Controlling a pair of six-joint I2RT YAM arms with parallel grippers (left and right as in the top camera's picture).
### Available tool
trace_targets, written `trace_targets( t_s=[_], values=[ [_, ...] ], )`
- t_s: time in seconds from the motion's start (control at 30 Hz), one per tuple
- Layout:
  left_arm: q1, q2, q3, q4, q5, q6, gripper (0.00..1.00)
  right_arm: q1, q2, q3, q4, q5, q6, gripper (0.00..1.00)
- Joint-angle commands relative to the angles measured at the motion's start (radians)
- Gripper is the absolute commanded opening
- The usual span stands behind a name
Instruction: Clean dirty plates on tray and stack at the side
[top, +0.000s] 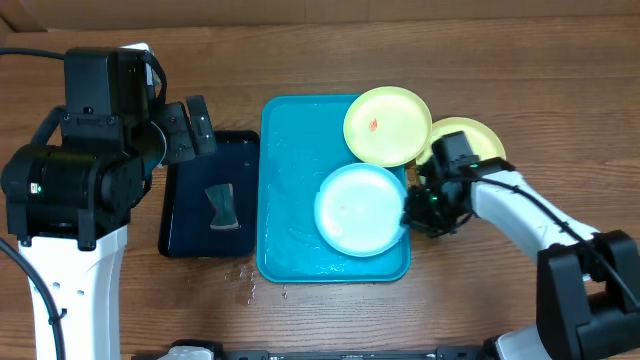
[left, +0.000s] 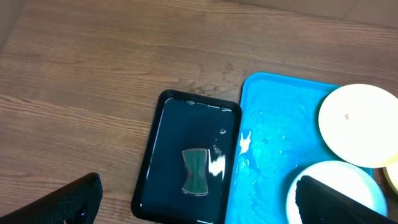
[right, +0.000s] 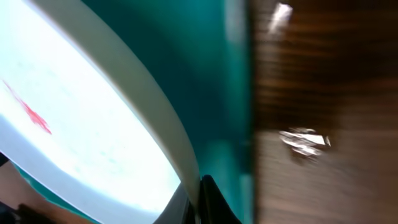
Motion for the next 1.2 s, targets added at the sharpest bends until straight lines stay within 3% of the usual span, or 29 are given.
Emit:
trace_targets(
  t_s=[0.0,0.37,0.4,0.5,0.57,0.87,1.03,1.17],
  values=[
    [-0.002,0.002,0.003,0.001,0.005,-0.021,1.00,0.084,-0.005,0.016,0.056,0.064,0.005,0.04],
    [-0.002,0.002,0.003,0.001,0.005,-0.021,1.00,0.223,-0.005,0.016,0.186,0.312,0.140,0.04],
    [-0.002,0.002,0.003,0.001,0.005,-0.021,1.00,0.223,-0.005,0.016,0.187,0.311,0.148,0.08],
    [-0.002,0.002,0.003,0.001,0.005,-0.021,1.00,0.223,-0.005,0.016,0.196,0.312,0.147,0.29],
    [-0.002,0.002,0.003,0.001,0.005,-0.021,1.00,0.223,-0.005,0.016,0.209,0.309,0.148,0.36],
    [-0.002,0.002,0.003,0.001,0.005,-0.021,1.00,0.223,-0.005,0.015,0.143,0.184,0.319,0.32],
    [-0.002,0.002,0.003,0.001,0.005,-0.021,1.00,0.223,-0.005,0.014,0.109,0.193,0.322,0.31],
    [-0.002,0.002,0.003,0.001,0.005,-0.021,1.00,0.223,-0.005,0.014,0.116,0.203,0.323,0.22]
  ],
)
